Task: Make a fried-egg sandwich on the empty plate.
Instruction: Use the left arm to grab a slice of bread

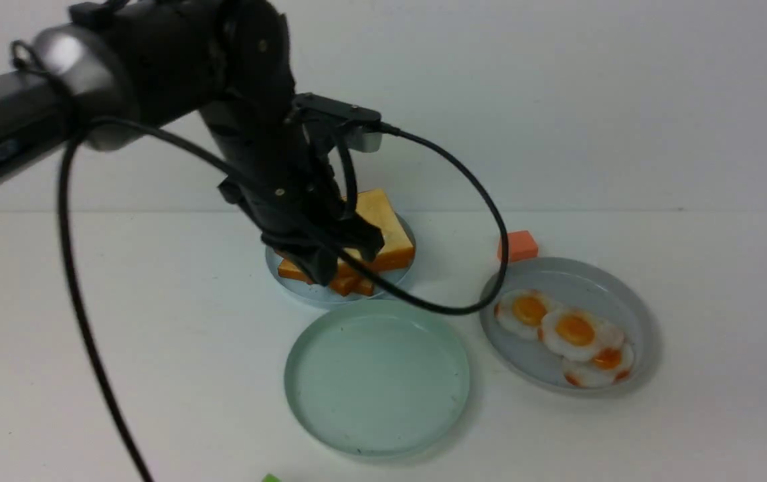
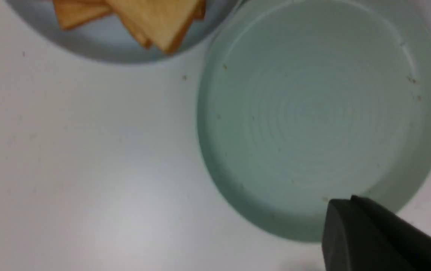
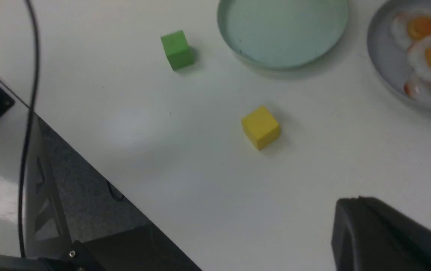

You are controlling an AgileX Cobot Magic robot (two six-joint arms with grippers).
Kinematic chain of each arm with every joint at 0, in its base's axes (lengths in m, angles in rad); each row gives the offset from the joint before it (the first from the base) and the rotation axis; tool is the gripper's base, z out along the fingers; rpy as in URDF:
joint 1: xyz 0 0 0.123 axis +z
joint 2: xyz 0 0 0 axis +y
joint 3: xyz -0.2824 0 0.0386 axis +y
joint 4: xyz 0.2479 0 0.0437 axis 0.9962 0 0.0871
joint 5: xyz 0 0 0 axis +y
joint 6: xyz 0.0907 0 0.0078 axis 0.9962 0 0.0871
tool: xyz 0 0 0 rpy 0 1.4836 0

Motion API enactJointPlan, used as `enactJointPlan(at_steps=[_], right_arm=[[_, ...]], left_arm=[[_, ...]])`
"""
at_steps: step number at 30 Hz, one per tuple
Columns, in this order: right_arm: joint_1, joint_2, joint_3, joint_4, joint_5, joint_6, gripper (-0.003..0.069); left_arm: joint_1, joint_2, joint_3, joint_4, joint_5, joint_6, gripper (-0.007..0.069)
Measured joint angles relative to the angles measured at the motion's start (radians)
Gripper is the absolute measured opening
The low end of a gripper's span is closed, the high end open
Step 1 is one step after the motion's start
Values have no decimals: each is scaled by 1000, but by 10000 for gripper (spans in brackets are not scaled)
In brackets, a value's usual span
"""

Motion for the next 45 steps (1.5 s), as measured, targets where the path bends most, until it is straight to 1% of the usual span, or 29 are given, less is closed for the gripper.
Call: enactJointPlan(at_steps=[2,4,5,6,8,10,12,14,17,20,21,25,29,32,35,36,41,45], right_arm=[[5,0,-1,0,-24,-7,4],[5,0,-1,0,-26,-11,5],[5,0,-1,-1,-27,-11,6],[5,0,-1,-1,-28,-11,7],[5,0,-1,-1,-30,-12,6],[5,0,-1,-1,-34,-12,8],[5,0,-2,-3,-40,-12,8],[5,1,-1,-3,-46,-12,10],[5,0,-1,-3,-51,-12,13],[5,0,-1,-3,-56,-12,14],[5,0,-1,-3,-61,-12,14],[5,0,-1,-3,-76,-12,16],[5,0,-1,-3,-92,-12,17],[5,0,-1,-3,-97,-12,20],[5,0,-1,-3,-97,-12,20],[5,0,-1,-3,-96,-12,22],[5,0,-1,-3,-94,-12,24],[5,0,-1,-2,-92,-12,25]], left_arm=[[0,81,-94,21,5,15,-13],[0,112,-133,32,1,32,-13],[0,142,-169,42,-9,70,-7],[0,148,-175,45,-11,81,-3],[0,169,-191,62,-39,149,41],[1,186,-196,93,-61,200,122],[2,200,-196,103,-78,214,182],[9,223,-196,117,-112,220,279],[16,250,-196,137,-146,223,374],[19,281,-196,143,-174,224,426],[19,290,-196,143,-185,224,428],[19,321,-196,147,-205,224,422],[19,332,-204,156,-209,224,382],[19,338,-207,166,-216,224,321],[19,340,-207,173,-220,229,236],[19,341,-207,174,-224,229,195],[11,341,-207,191,-228,231,73],[10,335,-207,194,-228,231,63]])
